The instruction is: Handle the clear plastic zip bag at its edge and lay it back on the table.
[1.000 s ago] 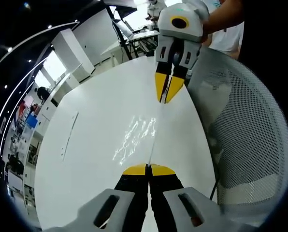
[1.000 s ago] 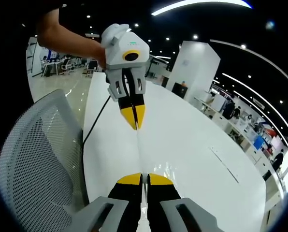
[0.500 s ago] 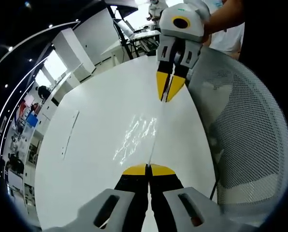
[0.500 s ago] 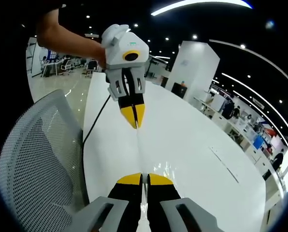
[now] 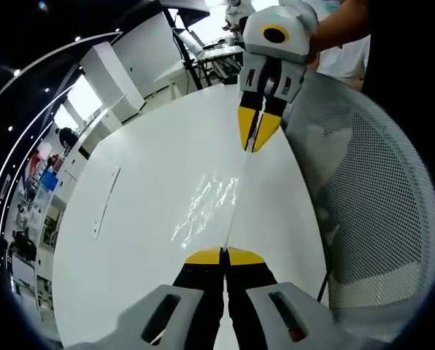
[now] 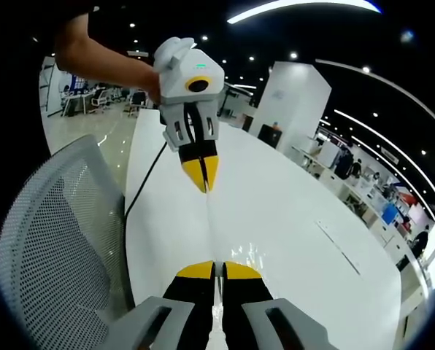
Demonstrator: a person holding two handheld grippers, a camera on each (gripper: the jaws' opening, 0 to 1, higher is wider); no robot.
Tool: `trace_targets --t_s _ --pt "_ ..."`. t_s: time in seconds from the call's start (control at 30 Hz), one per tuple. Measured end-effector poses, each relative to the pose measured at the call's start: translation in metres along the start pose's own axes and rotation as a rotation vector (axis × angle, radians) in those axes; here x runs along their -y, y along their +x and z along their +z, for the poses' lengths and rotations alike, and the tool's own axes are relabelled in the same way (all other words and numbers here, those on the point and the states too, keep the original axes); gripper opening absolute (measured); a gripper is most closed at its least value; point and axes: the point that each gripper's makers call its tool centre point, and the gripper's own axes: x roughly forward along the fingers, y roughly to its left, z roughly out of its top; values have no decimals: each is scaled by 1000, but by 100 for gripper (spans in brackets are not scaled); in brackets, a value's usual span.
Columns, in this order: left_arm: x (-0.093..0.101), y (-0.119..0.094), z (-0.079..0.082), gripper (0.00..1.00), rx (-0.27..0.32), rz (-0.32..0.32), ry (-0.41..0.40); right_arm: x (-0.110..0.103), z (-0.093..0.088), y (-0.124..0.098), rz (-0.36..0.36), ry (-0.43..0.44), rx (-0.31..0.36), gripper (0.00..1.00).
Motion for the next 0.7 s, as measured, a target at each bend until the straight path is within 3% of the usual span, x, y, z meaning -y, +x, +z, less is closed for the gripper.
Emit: trace_targets --t_s 0.7 --pt "-2 -2 -1 0 3 8 -6 -1 1 -1 -1 -2 0 0"
